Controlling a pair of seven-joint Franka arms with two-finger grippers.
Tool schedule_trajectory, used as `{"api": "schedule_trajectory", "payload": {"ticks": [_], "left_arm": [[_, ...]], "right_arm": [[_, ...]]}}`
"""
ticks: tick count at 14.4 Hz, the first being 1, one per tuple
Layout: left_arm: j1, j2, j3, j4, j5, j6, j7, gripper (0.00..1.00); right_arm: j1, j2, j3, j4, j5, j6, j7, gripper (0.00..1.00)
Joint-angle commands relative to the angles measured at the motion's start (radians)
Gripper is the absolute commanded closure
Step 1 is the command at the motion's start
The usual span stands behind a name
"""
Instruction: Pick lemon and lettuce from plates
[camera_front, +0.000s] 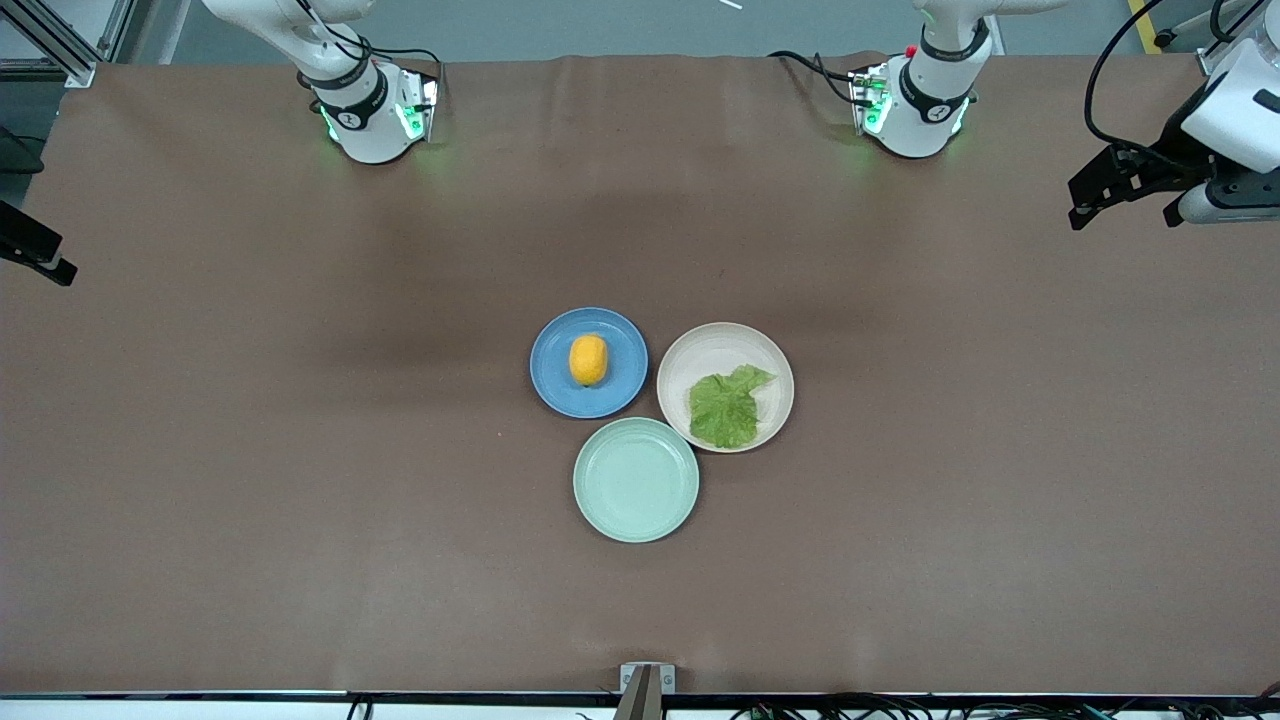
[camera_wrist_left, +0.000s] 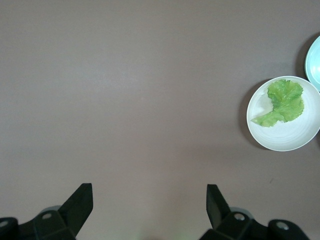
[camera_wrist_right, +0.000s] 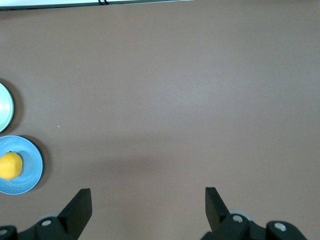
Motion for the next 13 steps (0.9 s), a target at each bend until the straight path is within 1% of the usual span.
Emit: {"api": "schedule_trajectory", "payload": {"ticks": [1, 4, 5, 6, 7, 9, 11, 13], "left_arm": [[0.005, 0.003, -0.004, 0.02, -0.017, -0.021, 0.02, 0.0], [0.01, 0.018, -0.003, 0.035, -0.019, -0.021, 0.02, 0.0], [0.007, 0.042, -0.002, 0.049, -0.017, -0.021, 0.022, 0.0], [-0.004, 0.071, -0.004, 0.082, -0.013, -0.024, 0.002, 0.0], [-0.004, 0.105, -0.01, 0.09, -0.01, -0.055, -0.003, 0.0], [-0.005, 0.176, -0.021, 0.096, -0.048, -0.06, -0.059, 0.0], [-0.013, 0.243, -0.033, 0.093, -0.077, -0.031, -0.179, 0.0], [-0.022, 0.299, -0.051, 0.077, -0.088, 0.069, -0.279, 0.0]], "right_arm": [[-0.018, 0.004, 0.015, 0.015, 0.009, -0.024, 0.004, 0.0], [-0.018, 0.004, 0.016, 0.015, 0.009, -0.027, 0.011, 0.0], [-0.016, 0.004, 0.016, 0.015, 0.009, -0.027, 0.025, 0.0], [-0.014, 0.004, 0.016, 0.015, 0.009, -0.027, 0.044, 0.0], [-0.013, 0.004, 0.016, 0.015, 0.009, -0.027, 0.048, 0.0], [-0.013, 0.004, 0.016, 0.015, 0.01, -0.025, 0.048, 0.0], [-0.008, 0.004, 0.018, 0.015, 0.01, -0.025, 0.048, 0.0], [-0.007, 0.005, 0.019, 0.012, 0.015, -0.025, 0.05, 0.0]]}}
